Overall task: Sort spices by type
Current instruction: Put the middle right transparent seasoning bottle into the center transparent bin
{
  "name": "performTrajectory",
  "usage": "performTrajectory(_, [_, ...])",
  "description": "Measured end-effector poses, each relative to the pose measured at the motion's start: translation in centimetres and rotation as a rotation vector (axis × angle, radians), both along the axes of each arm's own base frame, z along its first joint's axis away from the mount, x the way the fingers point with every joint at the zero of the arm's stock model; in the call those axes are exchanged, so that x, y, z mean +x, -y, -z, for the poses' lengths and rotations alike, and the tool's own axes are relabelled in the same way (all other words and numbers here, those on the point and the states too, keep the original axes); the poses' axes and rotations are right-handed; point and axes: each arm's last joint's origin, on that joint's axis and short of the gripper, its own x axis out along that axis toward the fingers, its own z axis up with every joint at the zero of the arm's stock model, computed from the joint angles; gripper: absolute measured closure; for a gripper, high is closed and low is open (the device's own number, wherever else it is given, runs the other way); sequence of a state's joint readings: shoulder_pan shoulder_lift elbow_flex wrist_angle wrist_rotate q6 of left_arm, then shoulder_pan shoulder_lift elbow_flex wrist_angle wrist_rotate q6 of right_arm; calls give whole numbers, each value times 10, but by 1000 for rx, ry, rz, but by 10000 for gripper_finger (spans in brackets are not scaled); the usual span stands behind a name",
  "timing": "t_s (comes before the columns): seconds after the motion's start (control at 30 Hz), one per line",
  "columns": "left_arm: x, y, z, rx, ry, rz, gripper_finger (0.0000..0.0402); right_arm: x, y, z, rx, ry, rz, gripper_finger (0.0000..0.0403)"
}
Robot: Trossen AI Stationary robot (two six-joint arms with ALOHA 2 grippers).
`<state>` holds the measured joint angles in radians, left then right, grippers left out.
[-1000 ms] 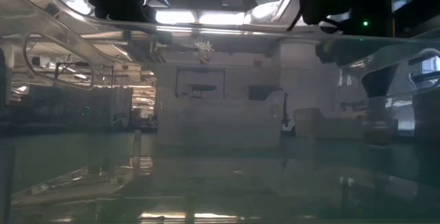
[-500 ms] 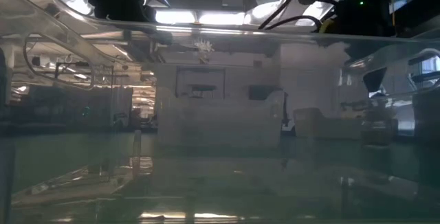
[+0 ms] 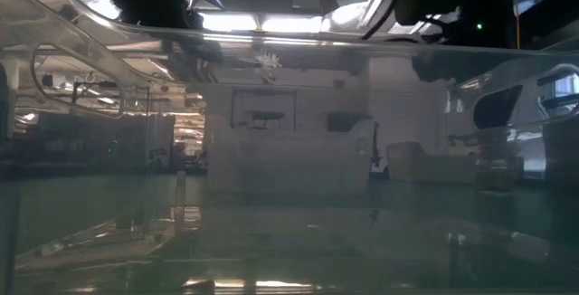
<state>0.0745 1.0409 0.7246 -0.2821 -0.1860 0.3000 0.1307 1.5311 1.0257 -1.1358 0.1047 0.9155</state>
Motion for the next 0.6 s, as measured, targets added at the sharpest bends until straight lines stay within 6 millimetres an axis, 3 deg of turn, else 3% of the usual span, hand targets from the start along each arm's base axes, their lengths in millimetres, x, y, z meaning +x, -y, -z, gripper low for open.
performTrajectory(0.23, [0, 0, 0, 7, 0, 5, 171, -5, 1, 19, 1, 10, -7, 81])
performTrajectory(0.6, [0, 0, 0, 9, 2, 6, 171, -9, 2, 29, -14, 5, -53, 184])
